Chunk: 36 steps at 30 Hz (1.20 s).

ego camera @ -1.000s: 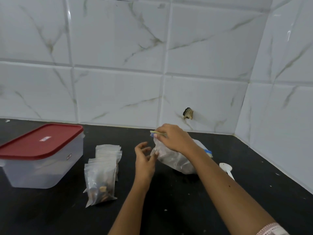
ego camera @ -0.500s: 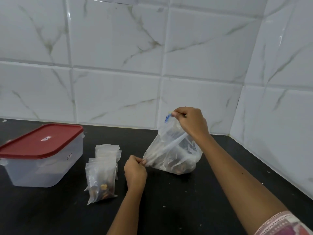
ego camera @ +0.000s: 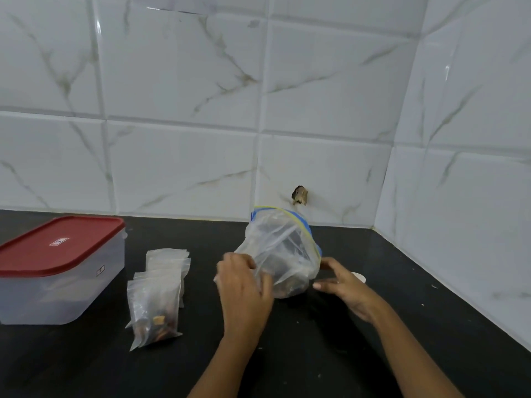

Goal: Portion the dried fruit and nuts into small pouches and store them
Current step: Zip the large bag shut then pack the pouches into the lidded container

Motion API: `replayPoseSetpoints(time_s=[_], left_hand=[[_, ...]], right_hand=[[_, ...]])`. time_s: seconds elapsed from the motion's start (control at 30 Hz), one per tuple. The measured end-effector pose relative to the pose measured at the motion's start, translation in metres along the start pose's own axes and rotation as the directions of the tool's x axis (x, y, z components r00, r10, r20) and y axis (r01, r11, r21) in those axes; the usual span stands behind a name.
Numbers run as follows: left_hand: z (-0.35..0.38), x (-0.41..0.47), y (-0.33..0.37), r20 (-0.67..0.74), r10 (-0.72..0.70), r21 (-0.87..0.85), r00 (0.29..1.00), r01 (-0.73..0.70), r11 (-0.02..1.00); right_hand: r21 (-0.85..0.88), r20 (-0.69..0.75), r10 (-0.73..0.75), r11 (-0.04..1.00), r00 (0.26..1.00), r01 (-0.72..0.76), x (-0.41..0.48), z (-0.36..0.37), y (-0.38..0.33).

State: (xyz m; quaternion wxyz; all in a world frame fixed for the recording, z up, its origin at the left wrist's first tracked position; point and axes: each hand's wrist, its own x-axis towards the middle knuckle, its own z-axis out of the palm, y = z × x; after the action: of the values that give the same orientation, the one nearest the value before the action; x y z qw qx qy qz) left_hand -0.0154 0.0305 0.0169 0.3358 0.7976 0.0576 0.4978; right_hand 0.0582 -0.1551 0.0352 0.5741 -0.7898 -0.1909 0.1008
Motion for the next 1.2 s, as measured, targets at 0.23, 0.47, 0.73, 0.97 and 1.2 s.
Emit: replayPoseSetpoints(time_s=[0.23,0.47,0.73,0.97,1.2], left_hand=[[0.029,-0.019,0.020,0.444,-0.099,0.291,0.891,-0.038,0.956],[0.052,-0.021,0.024,0.335,-0.193,0.132,0.922,0.157,0.979],[0.038,-0.021,0.010,0.407,-0.192,0.137,0.893,0.148,0.979],[0.022,-0.013,0.010,0.530,-0.270,0.219,0.804,0.178,0.959],[0.005,0.008,0.029,0.585,-0.372,0.270,0.721,0.259,0.927]], right_hand=[[-0.220,-0.168,-0.253,0.952,0.953,0.214,0.006,0.023,-0.019],[-0.285,-0.115,-0.353,0.907,0.929,0.309,0.002,0.029,-0.032],[-0.433,-0.040,-0.411,0.828,0.911,0.355,-0.009,0.007,-0.088],[-0.605,-0.181,-0.555,0.714,0.812,0.353,-0.015,-0.006,-0.133],[-0.161,-0.240,-0.439,0.898,0.866,0.410,-0.014,0.015,-0.138]])
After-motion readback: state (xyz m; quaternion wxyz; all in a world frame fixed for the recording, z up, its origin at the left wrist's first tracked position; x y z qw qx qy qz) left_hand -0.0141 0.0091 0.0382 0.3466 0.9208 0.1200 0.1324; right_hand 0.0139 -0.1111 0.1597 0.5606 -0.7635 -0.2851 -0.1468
